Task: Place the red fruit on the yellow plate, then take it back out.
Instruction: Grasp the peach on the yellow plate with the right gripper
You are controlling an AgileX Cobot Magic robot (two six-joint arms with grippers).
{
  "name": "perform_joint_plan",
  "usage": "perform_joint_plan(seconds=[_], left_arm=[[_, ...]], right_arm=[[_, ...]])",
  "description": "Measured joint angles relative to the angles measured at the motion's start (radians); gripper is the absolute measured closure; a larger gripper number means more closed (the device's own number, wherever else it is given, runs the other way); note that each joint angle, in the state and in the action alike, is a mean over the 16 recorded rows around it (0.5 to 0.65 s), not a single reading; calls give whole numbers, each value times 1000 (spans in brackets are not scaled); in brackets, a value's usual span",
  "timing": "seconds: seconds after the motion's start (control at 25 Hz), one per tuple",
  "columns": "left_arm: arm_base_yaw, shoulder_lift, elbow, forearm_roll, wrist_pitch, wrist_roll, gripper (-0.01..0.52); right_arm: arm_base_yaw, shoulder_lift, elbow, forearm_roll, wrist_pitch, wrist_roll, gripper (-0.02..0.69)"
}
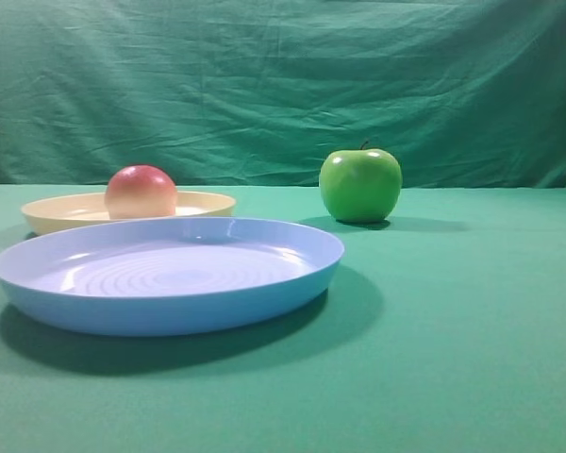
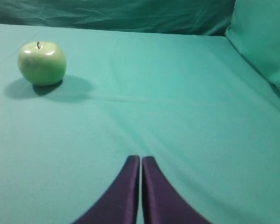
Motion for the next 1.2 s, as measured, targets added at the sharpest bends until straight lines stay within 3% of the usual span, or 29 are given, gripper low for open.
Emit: perform_joint_plan(seconds=[0.8,1.2], left_arm=[[0,0,0,0,0,0,514],[0,0,0,0,0,0,514]], right_arm=[[0,47,-84,204,-186,-50,665],[2,300,-393,229,27,-124,665]])
